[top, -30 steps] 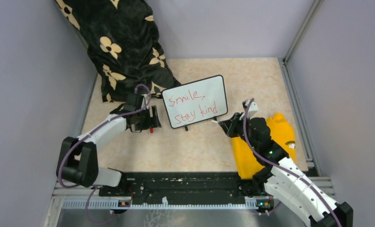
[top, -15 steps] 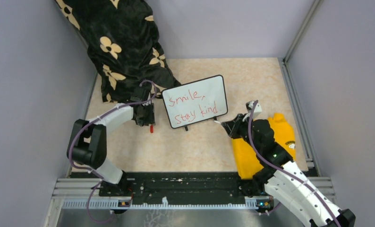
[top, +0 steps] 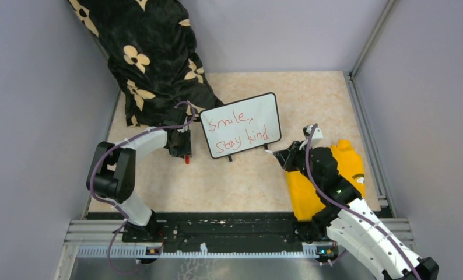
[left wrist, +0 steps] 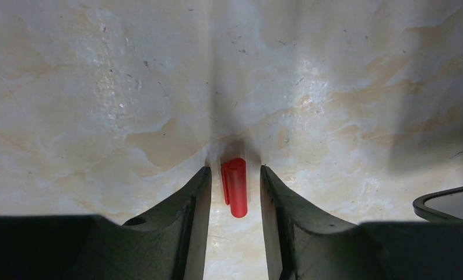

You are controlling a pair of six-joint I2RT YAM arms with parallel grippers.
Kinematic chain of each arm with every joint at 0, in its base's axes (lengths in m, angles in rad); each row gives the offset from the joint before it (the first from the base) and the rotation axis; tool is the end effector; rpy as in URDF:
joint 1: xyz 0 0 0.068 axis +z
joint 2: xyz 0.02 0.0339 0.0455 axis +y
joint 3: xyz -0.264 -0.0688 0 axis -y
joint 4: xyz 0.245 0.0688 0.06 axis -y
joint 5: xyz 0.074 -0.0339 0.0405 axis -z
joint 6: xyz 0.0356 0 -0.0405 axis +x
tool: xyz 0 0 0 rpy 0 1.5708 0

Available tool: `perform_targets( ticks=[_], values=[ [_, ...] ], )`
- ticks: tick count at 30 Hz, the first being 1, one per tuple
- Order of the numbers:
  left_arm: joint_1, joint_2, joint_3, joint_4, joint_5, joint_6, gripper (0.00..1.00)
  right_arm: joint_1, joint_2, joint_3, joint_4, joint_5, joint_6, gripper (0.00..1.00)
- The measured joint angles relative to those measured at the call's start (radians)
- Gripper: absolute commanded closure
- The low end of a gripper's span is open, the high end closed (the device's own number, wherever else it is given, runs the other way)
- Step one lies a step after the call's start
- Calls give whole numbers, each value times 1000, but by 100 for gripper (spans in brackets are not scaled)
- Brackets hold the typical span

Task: Write a sentence on the whiteboard
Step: Close the whiteboard marker at the center of the board.

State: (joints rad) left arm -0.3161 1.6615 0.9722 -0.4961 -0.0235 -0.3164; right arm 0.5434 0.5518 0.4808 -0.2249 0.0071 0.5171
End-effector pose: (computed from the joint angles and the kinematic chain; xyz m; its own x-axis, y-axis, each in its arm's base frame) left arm 0.2971 -0.0963 0.1653 -0.9311 -0.0227 -0.3640 0.0133 0.9953 -0.0963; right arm 0.1274 0.0766 0.2624 -0.4697 0.2938 -0.8325 -0.3210 0.8216 0.4711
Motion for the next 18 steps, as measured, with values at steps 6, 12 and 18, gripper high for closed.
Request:
perform_targets(
  ticks=[6,12,18],
  values=[
    [0,3,2,-1,-10,0,60,0,1,0,1,0,2,100],
    [0,11,10,-2,-12,-1,63,0,1,0,0,-1,3,100],
    [0,17,15,-3,-17,-1,63,0,-11,0,-3,0,3,100]
  ],
)
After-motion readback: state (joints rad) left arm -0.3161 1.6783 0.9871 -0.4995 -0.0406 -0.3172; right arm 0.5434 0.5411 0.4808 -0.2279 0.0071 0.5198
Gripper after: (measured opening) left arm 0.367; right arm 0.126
